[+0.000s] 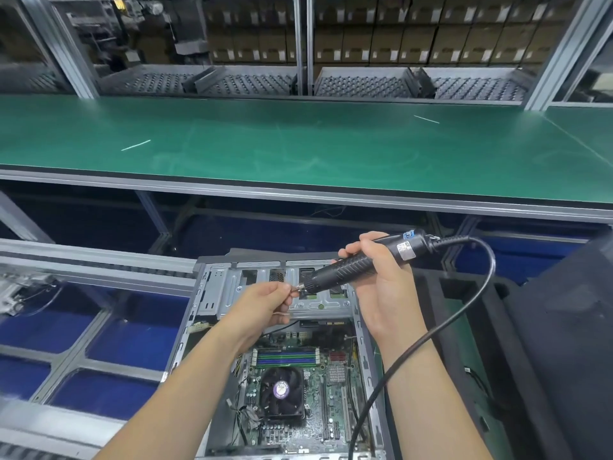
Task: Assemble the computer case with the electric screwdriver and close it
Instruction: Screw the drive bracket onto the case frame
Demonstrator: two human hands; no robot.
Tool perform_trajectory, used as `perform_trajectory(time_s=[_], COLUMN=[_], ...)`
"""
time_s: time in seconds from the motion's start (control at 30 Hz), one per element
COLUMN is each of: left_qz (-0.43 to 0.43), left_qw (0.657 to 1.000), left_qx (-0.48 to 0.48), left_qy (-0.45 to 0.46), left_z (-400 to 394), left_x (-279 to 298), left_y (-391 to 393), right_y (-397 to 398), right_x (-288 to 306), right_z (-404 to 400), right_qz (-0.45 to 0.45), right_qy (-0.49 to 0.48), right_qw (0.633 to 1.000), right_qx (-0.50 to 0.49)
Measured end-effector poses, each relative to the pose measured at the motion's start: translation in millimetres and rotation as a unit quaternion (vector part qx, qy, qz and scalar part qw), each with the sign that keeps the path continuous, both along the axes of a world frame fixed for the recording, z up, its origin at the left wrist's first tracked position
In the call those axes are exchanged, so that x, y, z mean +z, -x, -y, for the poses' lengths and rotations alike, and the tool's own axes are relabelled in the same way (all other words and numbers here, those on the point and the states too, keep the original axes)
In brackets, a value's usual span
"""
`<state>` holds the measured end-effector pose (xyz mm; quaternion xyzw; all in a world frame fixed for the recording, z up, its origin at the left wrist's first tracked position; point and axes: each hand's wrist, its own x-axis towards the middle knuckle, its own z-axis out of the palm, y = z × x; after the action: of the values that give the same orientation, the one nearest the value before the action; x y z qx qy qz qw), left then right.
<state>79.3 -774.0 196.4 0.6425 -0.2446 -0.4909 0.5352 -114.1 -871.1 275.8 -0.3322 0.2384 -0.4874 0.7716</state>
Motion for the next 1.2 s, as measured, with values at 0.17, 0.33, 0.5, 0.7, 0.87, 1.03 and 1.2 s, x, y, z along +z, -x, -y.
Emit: perform_trajectory(time_s=[0.17, 0.33, 0.5, 0.7, 0.87, 1.03, 1.2], left_qz=[-0.071, -0.137, -0.069, -0.363, -0.395, -0.340, -0.289], left_qw=[0.997, 0.988, 0.955, 0.901, 0.885, 0.906, 0.928], left_qx=[0.036, 0.068, 0.275, 0.219, 0.246, 0.251, 0.234], left_qy=[0.021, 0.036, -0.091, -0.092, -0.022, -0.023, -0.027], left_z=[-3, -4, -19, -14, 8, 14, 15], left_x=[2, 6, -8, -38, -49, -58, -64], left_y=[4, 7, 24, 52, 52, 51, 49], right_y=[-2, -4, -9, -28, -36, -44, -49], right_x=[4, 6, 10, 8, 0, -1, -2], right_z=[-1, 3, 11, 15, 16, 18, 16], right_qz=[-0.001, -0.008, -0.050, -0.136, -0.184, -0.225, -0.262], right_qy=[0.012, 0.018, 0.040, 0.084, 0.122, 0.145, 0.166], right_qw=[1.000, 1.000, 0.998, 0.987, 0.974, 0.962, 0.949], right_qx=[0.000, -0.006, -0.001, 0.030, 0.049, 0.052, 0.058])
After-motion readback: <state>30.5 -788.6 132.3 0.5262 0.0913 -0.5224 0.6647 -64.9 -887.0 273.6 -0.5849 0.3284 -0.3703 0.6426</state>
